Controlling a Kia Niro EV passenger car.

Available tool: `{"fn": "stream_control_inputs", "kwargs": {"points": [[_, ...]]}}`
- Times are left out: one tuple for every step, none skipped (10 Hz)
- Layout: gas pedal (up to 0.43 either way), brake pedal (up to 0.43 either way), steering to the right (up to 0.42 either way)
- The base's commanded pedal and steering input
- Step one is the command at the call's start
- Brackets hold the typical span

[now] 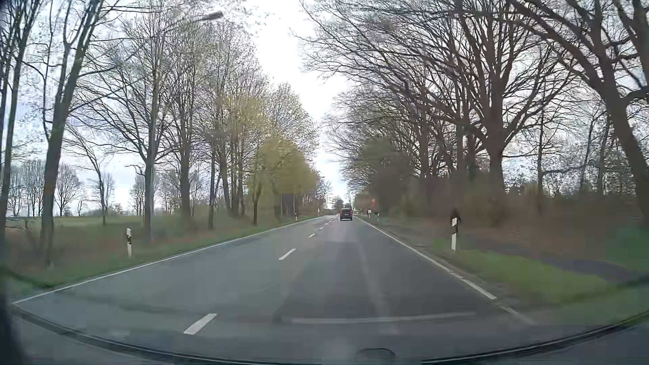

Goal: Follow the waypoints while adhering to traffic rules and regulations

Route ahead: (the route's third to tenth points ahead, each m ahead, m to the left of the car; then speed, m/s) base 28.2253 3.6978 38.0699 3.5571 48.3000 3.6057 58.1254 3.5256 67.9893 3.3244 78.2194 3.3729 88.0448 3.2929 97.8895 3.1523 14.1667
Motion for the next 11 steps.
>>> {"fn": "stream_control_inputs", "kwargs": {"points": [[0.287, 0.006, -0.002], [0.28, 0.0, -0.002], [0.28, 0.0, -0.002], [0.268, 0.0, -0.002], [0.248, 0.0, -0.002], [0.248, 0.0, -0.003], [0.248, 0.0, -0.002], [0.248, 0.0, -0.002], [0.24, 0.0, -0.002], [0.228, 0.0, -0.002], [0.22, 0.0, -0.002]]}}
